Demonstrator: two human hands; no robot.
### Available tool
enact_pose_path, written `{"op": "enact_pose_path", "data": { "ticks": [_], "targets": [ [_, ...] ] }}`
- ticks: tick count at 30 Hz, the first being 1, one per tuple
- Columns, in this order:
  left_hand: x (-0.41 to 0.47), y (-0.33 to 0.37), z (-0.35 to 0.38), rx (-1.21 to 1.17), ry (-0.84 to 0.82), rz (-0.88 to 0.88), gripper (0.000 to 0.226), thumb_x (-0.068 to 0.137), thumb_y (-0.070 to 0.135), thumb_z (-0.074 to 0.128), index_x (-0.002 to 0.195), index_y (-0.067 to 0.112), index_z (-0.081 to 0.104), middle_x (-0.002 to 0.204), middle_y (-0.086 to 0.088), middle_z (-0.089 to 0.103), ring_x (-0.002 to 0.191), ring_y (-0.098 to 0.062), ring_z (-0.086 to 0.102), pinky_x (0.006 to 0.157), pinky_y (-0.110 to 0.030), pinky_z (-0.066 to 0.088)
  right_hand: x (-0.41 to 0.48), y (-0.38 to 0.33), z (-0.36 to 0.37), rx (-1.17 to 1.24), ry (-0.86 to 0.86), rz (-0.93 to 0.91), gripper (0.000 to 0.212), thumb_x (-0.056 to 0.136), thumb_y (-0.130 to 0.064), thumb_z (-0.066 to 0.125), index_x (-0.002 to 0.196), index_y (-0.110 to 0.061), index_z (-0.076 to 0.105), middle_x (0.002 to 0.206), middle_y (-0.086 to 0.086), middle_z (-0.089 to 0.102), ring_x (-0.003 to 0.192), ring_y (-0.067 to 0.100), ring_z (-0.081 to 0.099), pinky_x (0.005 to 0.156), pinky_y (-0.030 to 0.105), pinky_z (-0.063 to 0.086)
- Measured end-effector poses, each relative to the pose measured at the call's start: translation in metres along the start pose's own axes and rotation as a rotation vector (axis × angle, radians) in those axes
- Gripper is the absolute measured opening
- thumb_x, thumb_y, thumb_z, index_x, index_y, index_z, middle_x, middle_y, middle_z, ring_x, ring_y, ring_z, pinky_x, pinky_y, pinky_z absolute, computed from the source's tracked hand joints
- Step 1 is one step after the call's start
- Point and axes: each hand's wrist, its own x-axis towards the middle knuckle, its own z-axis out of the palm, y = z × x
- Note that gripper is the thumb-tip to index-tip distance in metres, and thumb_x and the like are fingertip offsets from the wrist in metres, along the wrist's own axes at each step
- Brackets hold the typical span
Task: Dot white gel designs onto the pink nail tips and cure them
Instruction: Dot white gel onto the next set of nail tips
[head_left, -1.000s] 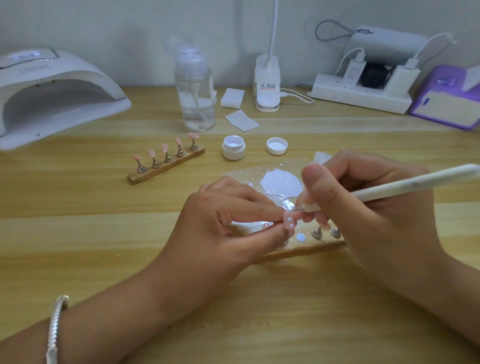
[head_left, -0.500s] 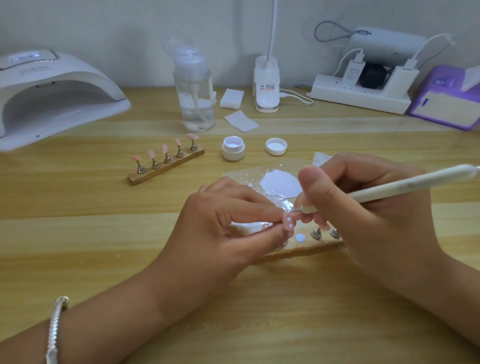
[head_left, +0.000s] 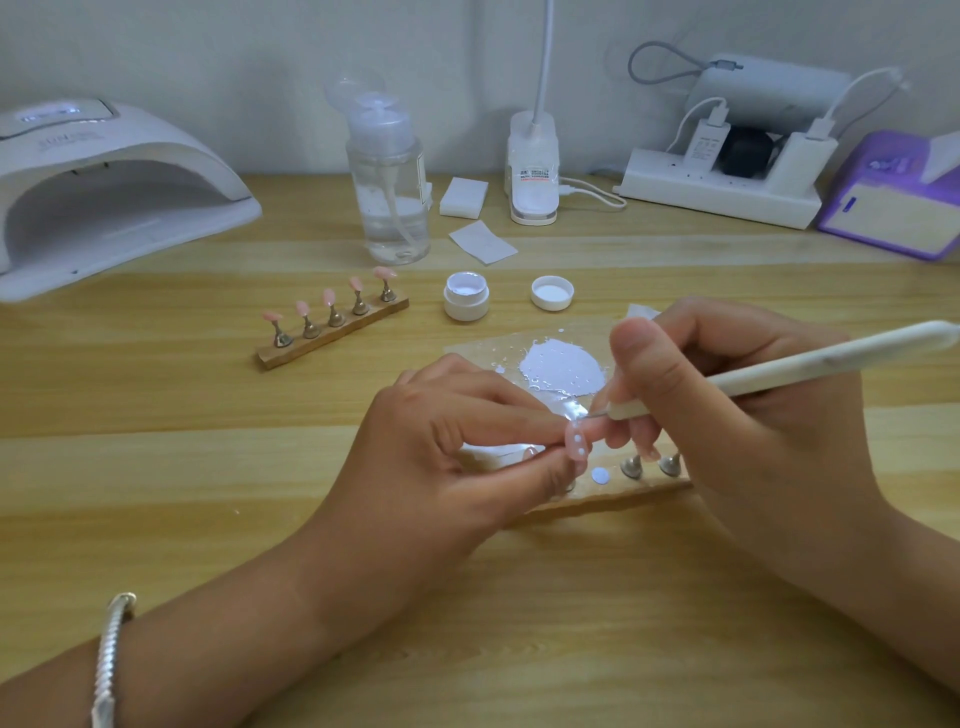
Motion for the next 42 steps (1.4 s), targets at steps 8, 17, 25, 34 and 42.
{"op": "enact_pose_path", "data": {
  "ticks": [8, 17, 25, 34, 42],
  "targets": [
    [0.0001, 0.0004, 0.0006, 0.004, 0.007, -0.004, 0.011, 0.078, 0.037, 0.076, 0.088, 0.037, 0.08, 0.082, 0.022, 0.073, 0.09, -0.015, 0.063, 0.082, -0.039, 0.047, -0.0007, 0.0, 0.0012, 0.002, -0.021, -0.004, 0.034, 0.09, -0.031, 0.063, 0.063, -0.01, 0.064, 0.051, -0.009, 0.059, 0.046, 0.013, 0.06, 0.047, 0.013, 0.042],
    [0.0009, -0.0002, 0.0012, 0.003, 0.009, -0.004, 0.007, 0.079, 0.036, 0.076, 0.085, 0.036, 0.08, 0.083, 0.021, 0.073, 0.091, -0.016, 0.063, 0.082, -0.044, 0.047, -0.0008, 0.0025, -0.0003, -0.013, -0.027, 0.006, 0.034, 0.09, -0.03, 0.064, 0.062, -0.009, 0.064, 0.052, -0.005, 0.061, 0.046, 0.01, 0.056, 0.048, 0.013, 0.04],
    [0.0003, 0.0, 0.0008, 0.0, 0.006, -0.001, 0.009, 0.079, 0.037, 0.076, 0.086, 0.037, 0.08, 0.082, 0.022, 0.073, 0.09, -0.015, 0.063, 0.081, -0.043, 0.047, -0.0008, 0.0017, 0.0005, 0.01, -0.019, 0.007, 0.034, 0.089, -0.032, 0.063, 0.063, -0.01, 0.064, 0.052, -0.007, 0.06, 0.047, 0.014, 0.059, 0.049, 0.018, 0.045],
    [0.0002, 0.0, 0.0009, 0.005, 0.001, -0.001, 0.007, 0.079, 0.037, 0.075, 0.085, 0.04, 0.078, 0.082, 0.022, 0.073, 0.09, -0.015, 0.063, 0.082, -0.041, 0.047, -0.001, 0.0019, -0.0002, -0.011, -0.022, 0.018, 0.033, 0.089, -0.032, 0.064, 0.065, -0.01, 0.064, 0.053, -0.004, 0.061, 0.047, 0.011, 0.058, 0.049, 0.017, 0.043],
    [-0.0001, -0.0005, 0.0009, 0.008, 0.003, 0.008, 0.007, 0.079, 0.036, 0.076, 0.085, 0.039, 0.078, 0.083, 0.022, 0.073, 0.089, -0.016, 0.063, 0.082, -0.041, 0.046, -0.0005, 0.0021, 0.0008, 0.012, -0.03, 0.008, 0.034, 0.09, -0.031, 0.063, 0.063, -0.01, 0.065, 0.051, -0.009, 0.06, 0.047, 0.012, 0.059, 0.048, 0.014, 0.043]
  ]
}}
